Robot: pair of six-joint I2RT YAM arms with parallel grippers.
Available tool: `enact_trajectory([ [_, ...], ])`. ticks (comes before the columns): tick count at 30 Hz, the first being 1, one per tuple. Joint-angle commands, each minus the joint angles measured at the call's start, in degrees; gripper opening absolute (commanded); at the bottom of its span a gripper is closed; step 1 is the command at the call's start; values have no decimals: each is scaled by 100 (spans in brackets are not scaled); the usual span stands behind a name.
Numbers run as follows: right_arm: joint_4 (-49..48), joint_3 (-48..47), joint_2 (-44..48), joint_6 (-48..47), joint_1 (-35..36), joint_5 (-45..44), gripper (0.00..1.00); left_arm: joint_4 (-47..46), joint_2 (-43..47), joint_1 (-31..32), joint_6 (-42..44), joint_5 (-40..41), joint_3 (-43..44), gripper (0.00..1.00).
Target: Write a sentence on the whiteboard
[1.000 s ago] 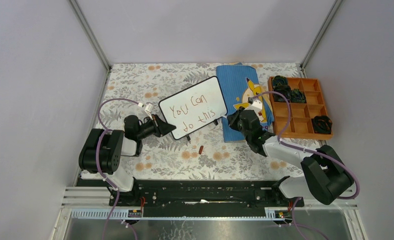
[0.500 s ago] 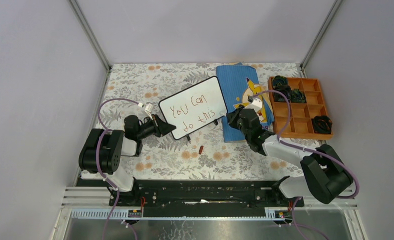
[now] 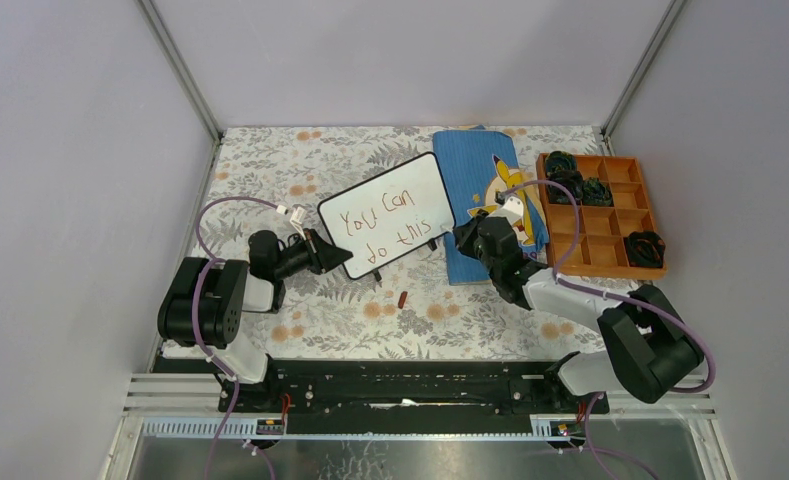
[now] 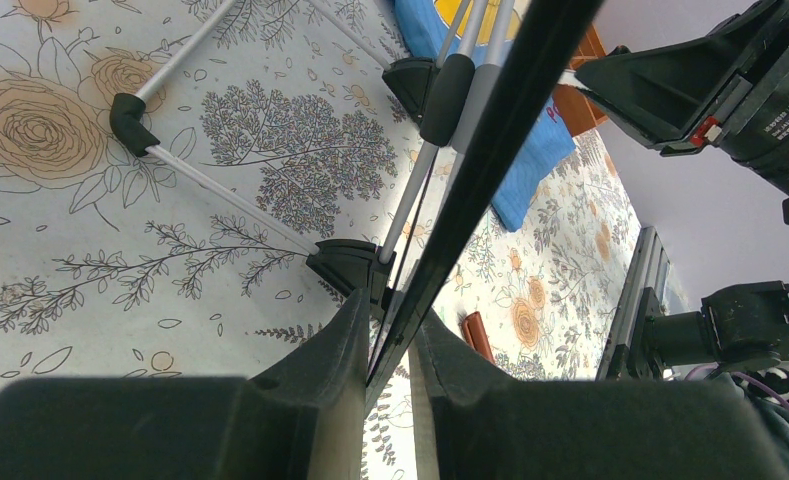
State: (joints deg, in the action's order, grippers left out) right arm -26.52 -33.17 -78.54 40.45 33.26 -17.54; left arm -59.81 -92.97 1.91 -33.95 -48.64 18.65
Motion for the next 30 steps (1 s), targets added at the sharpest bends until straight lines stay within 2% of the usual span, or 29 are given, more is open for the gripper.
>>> enact_trajectory([
  [1,-345,-279,-54,77,-54,-254,0,193,-99,46,161,219,24,25],
  [30,-161,-236,-237,43,-91,-145,0,230,-118,55,169,215,42,25],
])
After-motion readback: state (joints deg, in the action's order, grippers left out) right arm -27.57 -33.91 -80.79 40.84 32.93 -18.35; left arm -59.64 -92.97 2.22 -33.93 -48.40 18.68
